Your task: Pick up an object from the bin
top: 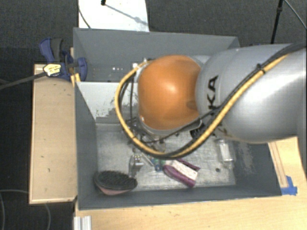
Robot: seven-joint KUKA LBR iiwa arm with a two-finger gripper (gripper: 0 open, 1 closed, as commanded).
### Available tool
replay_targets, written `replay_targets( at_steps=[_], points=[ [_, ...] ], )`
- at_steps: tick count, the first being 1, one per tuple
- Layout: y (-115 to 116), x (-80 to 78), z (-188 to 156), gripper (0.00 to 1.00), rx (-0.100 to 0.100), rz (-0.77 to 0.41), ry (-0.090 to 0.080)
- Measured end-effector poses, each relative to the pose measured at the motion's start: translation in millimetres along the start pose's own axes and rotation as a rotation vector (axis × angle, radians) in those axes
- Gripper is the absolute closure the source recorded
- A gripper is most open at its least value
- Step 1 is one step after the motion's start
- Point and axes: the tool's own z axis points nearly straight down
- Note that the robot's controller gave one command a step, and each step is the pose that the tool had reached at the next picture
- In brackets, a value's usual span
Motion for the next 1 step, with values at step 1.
replay_targets(
  at_steps=[1],
  points=[
    [5.1, -1.6, 154.6, 0.0, 0.001, -0.173, -0.003]
  ],
)
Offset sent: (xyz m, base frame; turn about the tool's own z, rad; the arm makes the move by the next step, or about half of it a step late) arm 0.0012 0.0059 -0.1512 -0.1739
